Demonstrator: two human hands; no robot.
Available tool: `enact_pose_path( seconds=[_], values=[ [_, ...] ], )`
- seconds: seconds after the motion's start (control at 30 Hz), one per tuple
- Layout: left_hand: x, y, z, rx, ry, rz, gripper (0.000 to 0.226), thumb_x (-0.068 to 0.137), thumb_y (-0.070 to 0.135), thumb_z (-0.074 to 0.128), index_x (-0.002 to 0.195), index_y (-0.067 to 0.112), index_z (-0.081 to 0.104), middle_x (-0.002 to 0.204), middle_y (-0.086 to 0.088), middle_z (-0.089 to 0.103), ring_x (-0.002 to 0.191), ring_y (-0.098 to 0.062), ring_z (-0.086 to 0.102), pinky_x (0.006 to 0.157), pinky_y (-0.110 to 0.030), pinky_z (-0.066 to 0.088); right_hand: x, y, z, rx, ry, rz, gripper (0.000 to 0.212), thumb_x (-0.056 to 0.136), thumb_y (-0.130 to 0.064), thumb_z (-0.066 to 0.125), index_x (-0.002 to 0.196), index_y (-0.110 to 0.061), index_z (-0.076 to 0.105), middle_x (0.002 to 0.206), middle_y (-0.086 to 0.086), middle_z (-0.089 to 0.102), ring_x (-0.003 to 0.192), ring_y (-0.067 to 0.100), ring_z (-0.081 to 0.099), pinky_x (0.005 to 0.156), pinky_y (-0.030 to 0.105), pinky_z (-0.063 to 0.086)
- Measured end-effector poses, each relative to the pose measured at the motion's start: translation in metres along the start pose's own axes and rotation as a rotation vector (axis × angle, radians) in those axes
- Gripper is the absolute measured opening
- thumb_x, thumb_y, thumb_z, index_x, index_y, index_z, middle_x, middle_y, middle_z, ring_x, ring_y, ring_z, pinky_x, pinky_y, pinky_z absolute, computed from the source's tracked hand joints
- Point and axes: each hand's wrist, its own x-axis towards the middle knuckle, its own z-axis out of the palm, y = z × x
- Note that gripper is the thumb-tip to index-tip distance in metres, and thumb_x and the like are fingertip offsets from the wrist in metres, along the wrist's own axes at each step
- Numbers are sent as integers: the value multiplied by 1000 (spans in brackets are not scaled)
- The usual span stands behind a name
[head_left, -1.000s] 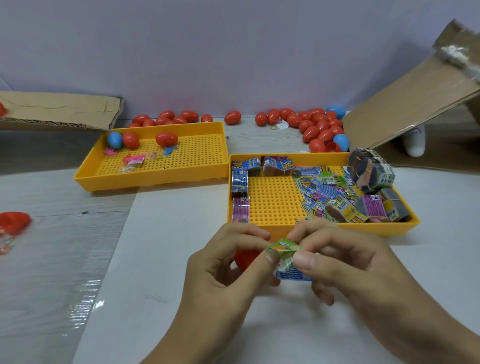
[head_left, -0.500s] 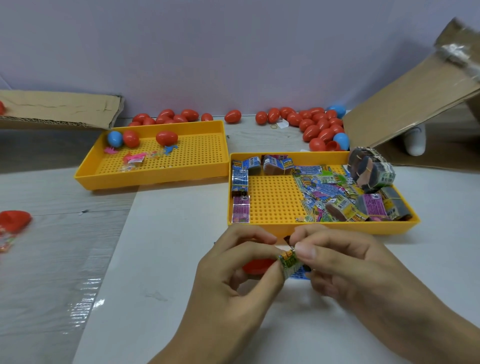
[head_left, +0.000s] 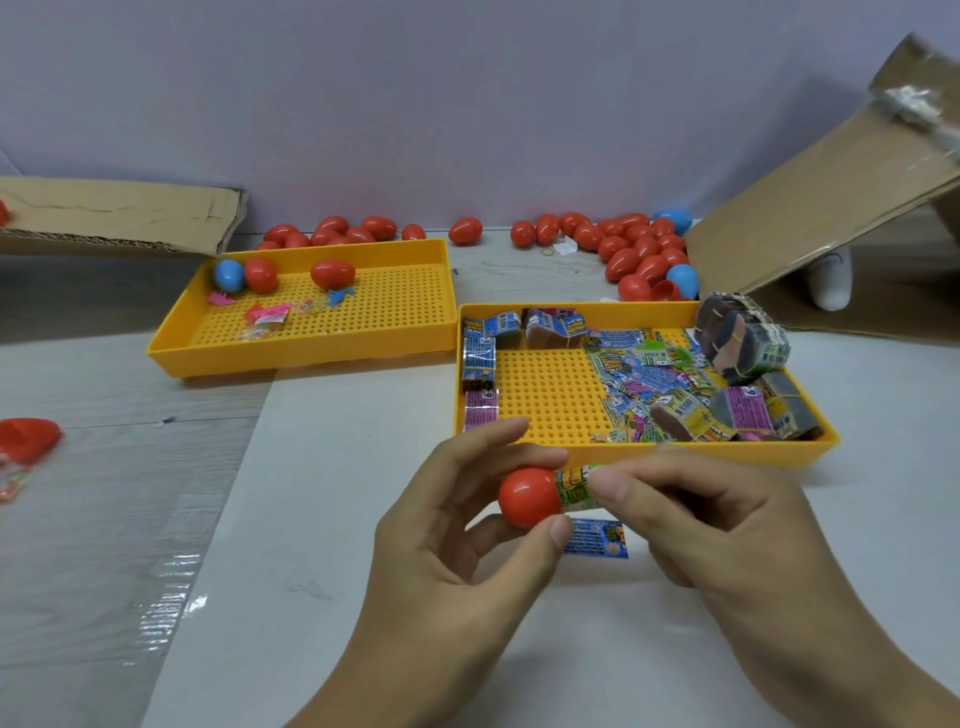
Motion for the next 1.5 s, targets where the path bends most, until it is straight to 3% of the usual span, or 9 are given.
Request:
enact_pose_path(
  seconds=[0.2, 0.53, 0.8, 0.97, 1.07, 1.2, 1.3, 1.43, 1.5],
  values=[
    [0, -2, -1, 25, -57, 15, 34, 78, 11, 75, 111, 20, 74, 113, -5, 72, 109, -28, 68, 86, -25, 57, 0, 1, 1, 161, -71, 154, 44, 61, -52, 80, 81, -13, 79, 48, -9, 31, 41, 8, 23, 39, 17, 24],
    [0, -1, -1, 6, -54, -13, 33, 77, 19, 75, 110, 18, 76, 112, -4, 69, 109, -29, 66, 82, -26, 57, 0, -6, 4, 276, -74, 318, 28, 63, -34, 88, 61, -12, 72, 52, -5, 24, 40, 6, 20, 35, 14, 23],
    [0, 2, 0, -1, -25, -26, 38, 76, 20, 76, 114, 20, 75, 110, -3, 69, 104, -22, 69, 82, -24, 57, 0, -10, 4, 301, -85, 355, 24, 64, -33, 80, 54, -15, 68, 54, -3, 21, 41, 6, 18, 34, 14, 21],
    [0, 1, 0, 5, -30, -21, 40, 76, 15, 79, 115, 21, 75, 110, -3, 69, 105, -23, 69, 82, -25, 57, 0, -10, 3, 310, -119, 379, 27, 64, -28, 88, 56, -14, 67, 53, -5, 24, 41, 5, 18, 34, 14, 21],
    [0, 2, 0, 6, -29, -16, 40, 76, 20, 76, 116, 21, 74, 110, -4, 68, 105, -24, 68, 82, -25, 57, 0, -9, 3, 305, -94, 369, 22, 62, -32, 78, 61, -12, 69, 53, -4, 23, 41, 6, 17, 33, 14, 20],
    [1, 1, 0, 6, -25, -3, 38, 77, 19, 75, 115, 19, 75, 109, -2, 69, 105, -22, 68, 82, -24, 57, -1, -5, 4, 189, -59, 275, 37, 62, -44, 81, 73, -9, 77, 48, -8, 31, 40, 7, 21, 36, 15, 21],
    [0, -1, 0, 19, -15, 34, 34, 78, 15, 74, 112, 17, 76, 107, -4, 69, 103, -27, 68, 81, -27, 58, -1, -7, 5, 156, -44, 178, 31, 66, -39, 84, 73, -9, 79, 44, -8, 46, 38, 2, 37, 39, 8, 31],
    [-1, -3, -1, 48, 9, 76, 35, 78, 13, 72, 113, 20, 74, 107, -4, 72, 103, -26, 69, 83, -26, 58, -1, -2, 4, 74, -81, 93, 25, 59, -33, 90, 73, -15, 80, 61, -9, 56, 49, 0, 46, 48, 6, 36],
    [-2, -4, -1, 60, 45, 87, 37, 77, 15, 73, 113, 25, 73, 107, -2, 73, 103, -26, 70, 83, -26, 58, -2, 0, 4, 2, -61, 55, 30, 65, -50, 79, 69, -21, 79, 71, -7, 62, 54, 1, 51, 52, 7, 38]
  ],
)
